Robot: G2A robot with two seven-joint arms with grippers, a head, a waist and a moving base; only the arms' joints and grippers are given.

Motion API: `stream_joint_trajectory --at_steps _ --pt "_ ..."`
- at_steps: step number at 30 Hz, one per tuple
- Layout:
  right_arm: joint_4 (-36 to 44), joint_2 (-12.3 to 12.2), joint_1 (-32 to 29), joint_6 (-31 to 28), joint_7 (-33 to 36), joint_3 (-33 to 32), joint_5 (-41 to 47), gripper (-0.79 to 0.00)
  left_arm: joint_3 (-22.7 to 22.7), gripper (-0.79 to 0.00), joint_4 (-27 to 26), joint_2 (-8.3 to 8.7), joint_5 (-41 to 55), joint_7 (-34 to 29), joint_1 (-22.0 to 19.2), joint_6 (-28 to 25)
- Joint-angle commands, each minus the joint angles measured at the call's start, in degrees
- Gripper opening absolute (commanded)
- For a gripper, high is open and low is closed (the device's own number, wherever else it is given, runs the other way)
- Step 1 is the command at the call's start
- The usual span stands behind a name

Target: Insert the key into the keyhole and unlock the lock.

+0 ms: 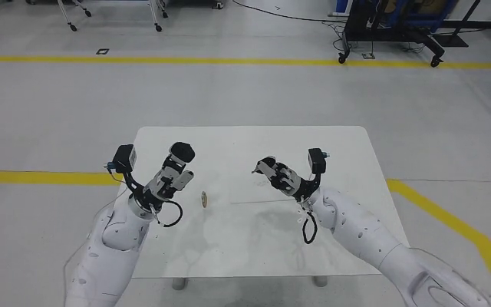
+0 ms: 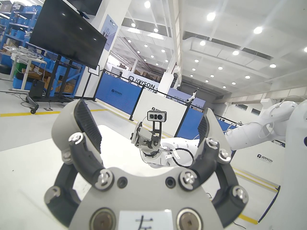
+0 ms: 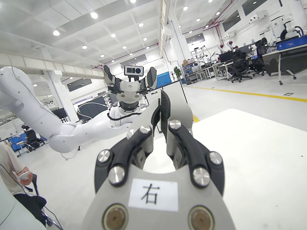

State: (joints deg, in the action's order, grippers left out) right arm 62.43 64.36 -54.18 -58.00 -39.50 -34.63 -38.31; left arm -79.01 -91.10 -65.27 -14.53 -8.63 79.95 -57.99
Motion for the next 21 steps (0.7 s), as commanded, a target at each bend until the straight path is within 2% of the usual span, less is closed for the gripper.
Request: stream_joint_trajectory --at_steps 1,5,8,11,12,14,15,17,19,21 --pt "0.0 0.0 0.0 0.0 0.0 0.0 0.0 -0.785 0.8 0.000 0.0 -0.11 1.2 0.4 0.3 0.0" --pt "0.0 0.0 0.0 0.0 0.0 0.0 0.0 -0.785 2.7 0.000 1.9 -0.47 0.4 1.2 -1.4 0.0" --pt "2.8 0.3 -1.9 0.0 0.4 0.1 3.2 -0.785 2.9 0.000 1.6 -0.88 -9.7 4.7 -2.3 0.0" --pt "4.6 0.6 -3.1 0.0 3.4 2.1 11.1 -0.785 6.4 0.000 0.2 -1.21 -18.9 7.6 -2.9 0.0" --pt "4.8 0.7 -3.0 0.0 4.9 2.8 14.4 -0.785 7.6 -0.037 0.0 -1.12 -21.6 7.7 -3.3 0.0" --pt "4.8 0.7 -2.5 0.0 7.7 3.8 19.7 -0.785 11.2 -0.015 1.7 -0.86 -20.1 7.1 -4.3 0.0" --pt "4.9 0.7 -2.2 0.0 9.1 4.1 21.8 -0.785 12.4 -0.037 3.3 -0.73 -17.6 6.7 -5.3 0.0" --pt "5.5 0.7 -2.0 0.0 11.2 4.5 25.6 -0.785 14.3 -0.157 6.2 -0.46 -14.9 4.1 -7.8 0.0" --pt "6.4 0.4 -2.3 0.0 12.6 4.5 28.9 -0.785 16.0 -0.215 8.1 -0.35 -13.3 2.4 -9.5 0.0" --pt "7.2 0.1 -2.7 0.0 14.5 4.1 31.5 -0.785 18.1 -0.206 9.4 -0.30 -10.2 0.9 -10.8 0.0"
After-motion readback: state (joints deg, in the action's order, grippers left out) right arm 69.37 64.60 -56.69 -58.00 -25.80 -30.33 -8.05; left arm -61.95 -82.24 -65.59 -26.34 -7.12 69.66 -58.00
